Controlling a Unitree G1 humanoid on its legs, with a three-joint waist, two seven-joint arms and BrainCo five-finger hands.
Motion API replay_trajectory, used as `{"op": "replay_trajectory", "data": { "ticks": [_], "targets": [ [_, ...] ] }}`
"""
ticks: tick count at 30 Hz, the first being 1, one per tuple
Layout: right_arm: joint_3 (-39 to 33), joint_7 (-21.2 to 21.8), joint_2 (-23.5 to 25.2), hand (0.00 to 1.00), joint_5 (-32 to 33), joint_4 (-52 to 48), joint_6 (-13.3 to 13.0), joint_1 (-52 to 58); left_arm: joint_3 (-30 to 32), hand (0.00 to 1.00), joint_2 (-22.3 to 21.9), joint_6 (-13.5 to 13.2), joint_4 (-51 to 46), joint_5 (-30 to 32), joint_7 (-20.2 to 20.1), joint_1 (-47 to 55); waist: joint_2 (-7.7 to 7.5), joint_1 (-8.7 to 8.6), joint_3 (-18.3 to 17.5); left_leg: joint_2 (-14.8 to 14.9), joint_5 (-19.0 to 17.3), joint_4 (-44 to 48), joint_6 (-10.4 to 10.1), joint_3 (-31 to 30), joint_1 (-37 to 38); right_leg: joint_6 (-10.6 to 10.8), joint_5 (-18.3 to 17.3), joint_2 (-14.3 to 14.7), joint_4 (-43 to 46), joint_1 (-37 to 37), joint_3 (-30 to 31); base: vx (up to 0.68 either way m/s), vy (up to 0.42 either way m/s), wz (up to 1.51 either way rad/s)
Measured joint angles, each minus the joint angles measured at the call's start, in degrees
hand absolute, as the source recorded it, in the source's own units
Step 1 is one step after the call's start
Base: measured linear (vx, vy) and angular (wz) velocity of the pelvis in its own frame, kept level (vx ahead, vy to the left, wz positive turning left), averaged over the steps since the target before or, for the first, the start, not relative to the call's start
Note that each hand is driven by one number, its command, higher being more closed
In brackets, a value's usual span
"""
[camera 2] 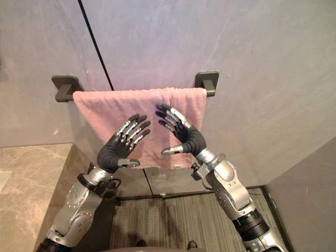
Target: Organize washtable
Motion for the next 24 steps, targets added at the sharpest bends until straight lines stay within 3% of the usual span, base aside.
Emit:
{"op": "replay_trajectory", "data": {
  "ticks": [8, 15, 24],
  "targets": [
    [0.2, -0.2, 0.3, 0.0, -8.4, 7.3, 0.2, 0.4, 1.0, 0.0, -1.4, 0.1, 6.9, 5.1, 0.6, 0.2, 0.0, 0.03, -0.6, 0.0, 0.0, 0.0, 0.0, -0.2, -0.7, 0.0, 0.0, 0.0, 0.0, -0.6, -0.1, 0.0, 0.0, 0.0],
    [-0.6, -2.0, 2.7, 0.0, -15.1, 12.1, 0.9, 0.3, 4.3, 0.0, -4.7, 0.0, 13.5, 13.2, 6.2, -0.1, -0.21, 0.03, -0.9, 0.0, 0.3, 0.0, 0.1, -0.7, -1.4, 0.0, 0.0, 0.0, -0.1, -0.8, -0.4, 0.0, -0.007, 0.03],
    [-5.7, -4.2, 5.8, 0.0, -15.6, 15.7, 0.9, 0.3, 10.3, 0.0, -6.4, 0.0, 19.2, 18.7, 10.9, -1.0, -0.94, 0.06, -1.3, 0.1, 0.5, 0.0, 0.2, -0.8, -1.6, -0.2, 0.2, 0.0, 0.0, -0.8, -0.3, -0.01, -0.004, 0.01]
  ]
}}
